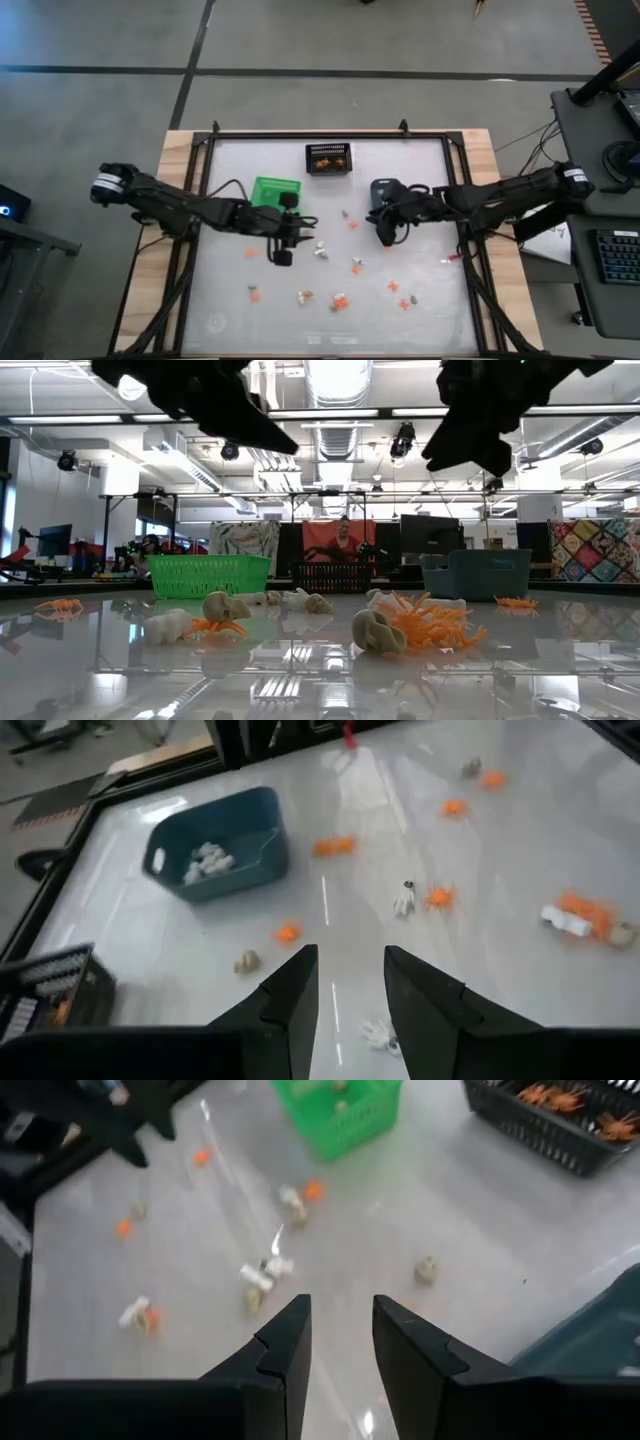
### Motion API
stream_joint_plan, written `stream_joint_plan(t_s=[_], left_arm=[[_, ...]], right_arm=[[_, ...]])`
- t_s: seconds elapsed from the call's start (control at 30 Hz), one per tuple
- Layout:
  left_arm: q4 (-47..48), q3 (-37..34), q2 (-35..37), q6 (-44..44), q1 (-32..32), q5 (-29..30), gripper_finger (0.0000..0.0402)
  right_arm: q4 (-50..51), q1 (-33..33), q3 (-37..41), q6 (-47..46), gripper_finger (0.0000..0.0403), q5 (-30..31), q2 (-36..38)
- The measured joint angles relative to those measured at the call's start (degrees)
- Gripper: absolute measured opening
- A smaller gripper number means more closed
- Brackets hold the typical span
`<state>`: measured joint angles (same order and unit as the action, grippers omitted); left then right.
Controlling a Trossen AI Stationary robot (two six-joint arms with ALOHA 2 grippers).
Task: Sort Halloween decoration
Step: Put the gray skull toy into the green bin
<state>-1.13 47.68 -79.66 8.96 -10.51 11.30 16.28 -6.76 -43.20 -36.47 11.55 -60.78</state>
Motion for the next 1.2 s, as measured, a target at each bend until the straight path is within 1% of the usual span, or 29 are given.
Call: stream_joint_plan(t_s=[0.1,0.2,0.3,0.37,0.57,0.63,0.77,0.9,1.0,1.1,1.2], left_arm=[[1.40,2.83,-2.67,4.11,2.34,-3.97,0.0100],[2.26,4.50,-4.87,8.97,5.22,-9.22,0.0100],[2.09,5.84,-6.71,13.15,8.24,-14.25,0.0100],[1.65,6.86,-8.00,14.95,10.26,-16.35,0.0100],[-2.41,8.85,-13.35,15.93,15.64,-18.85,0.0100],[-3.48,9.48,-15.50,16.42,17.15,-21.47,0.0100],[-3.81,11.72,-20.30,16.90,19.66,-26.24,0.0100],[-3.80,14.56,-24.63,17.38,21.35,-28.63,0.0100],[-3.80,16.64,-27.15,17.86,22.06,-28.83,0.0105],[-3.78,17.97,-28.94,19.01,22.66,-28.86,0.0122],[-3.65,18.49,-30.12,19.55,23.21,-28.88,0.0147]], right_arm=[[2.34,-1.57,-0.11,0.02,0.0100,-0.02,0.03],[3.24,-2.68,0.10,0.27,0.0100,0.01,0.04],[3.53,-3.42,0.40,1.81,0.0100,0.02,0.05],[3.27,-3.55,0.40,3.45,0.0100,0.01,0.04],[2.29,-3.48,0.46,6.15,0.0100,2.52,0.03],[2.12,-3.49,0.50,6.55,0.0100,3.49,0.03],[1.15,-3.48,0.57,7.00,0.0100,3.55,0.03],[0.94,-3.49,0.74,7.06,0.0100,4.98,0.03],[0.93,-3.48,1.11,7.04,0.0100,5.08,0.03],[0.62,-3.48,1.33,6.68,0.0100,5.11,0.03],[0.01,-3.48,1.60,6.49,0.0100,5.10,0.01]])
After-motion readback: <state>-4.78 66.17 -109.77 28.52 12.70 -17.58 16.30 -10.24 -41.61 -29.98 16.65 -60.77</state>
